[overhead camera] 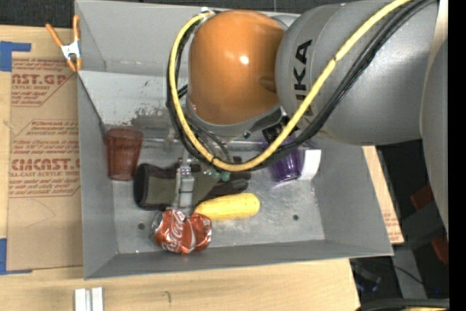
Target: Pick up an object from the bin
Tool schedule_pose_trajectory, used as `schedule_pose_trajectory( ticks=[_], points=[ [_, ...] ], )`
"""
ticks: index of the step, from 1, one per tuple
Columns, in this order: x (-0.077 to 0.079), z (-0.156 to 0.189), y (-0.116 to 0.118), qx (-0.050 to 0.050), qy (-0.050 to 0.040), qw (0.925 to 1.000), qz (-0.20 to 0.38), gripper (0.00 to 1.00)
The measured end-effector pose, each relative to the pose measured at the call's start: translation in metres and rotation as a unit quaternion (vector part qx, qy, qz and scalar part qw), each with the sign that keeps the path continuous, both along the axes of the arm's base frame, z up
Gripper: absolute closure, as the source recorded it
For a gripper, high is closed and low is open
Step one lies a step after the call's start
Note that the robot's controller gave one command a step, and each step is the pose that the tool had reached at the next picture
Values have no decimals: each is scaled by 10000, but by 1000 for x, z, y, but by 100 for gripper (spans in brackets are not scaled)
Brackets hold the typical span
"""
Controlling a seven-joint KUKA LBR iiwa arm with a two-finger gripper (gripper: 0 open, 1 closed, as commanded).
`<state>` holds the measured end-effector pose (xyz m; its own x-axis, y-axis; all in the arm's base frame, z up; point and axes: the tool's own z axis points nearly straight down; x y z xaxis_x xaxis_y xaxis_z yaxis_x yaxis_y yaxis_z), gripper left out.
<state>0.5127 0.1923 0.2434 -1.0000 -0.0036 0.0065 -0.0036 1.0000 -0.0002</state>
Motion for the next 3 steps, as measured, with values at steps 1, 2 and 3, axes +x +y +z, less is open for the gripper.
schedule_pose_trajectory(
  ticks=[1,2,3],
  points=[
    [2,4,-1,8,-38,10000,-12,0],
    [11,-42,-7,13,-70,9995,319,0],
    [3,-103,-4,8,-58,9979,653,0]
  ],
)
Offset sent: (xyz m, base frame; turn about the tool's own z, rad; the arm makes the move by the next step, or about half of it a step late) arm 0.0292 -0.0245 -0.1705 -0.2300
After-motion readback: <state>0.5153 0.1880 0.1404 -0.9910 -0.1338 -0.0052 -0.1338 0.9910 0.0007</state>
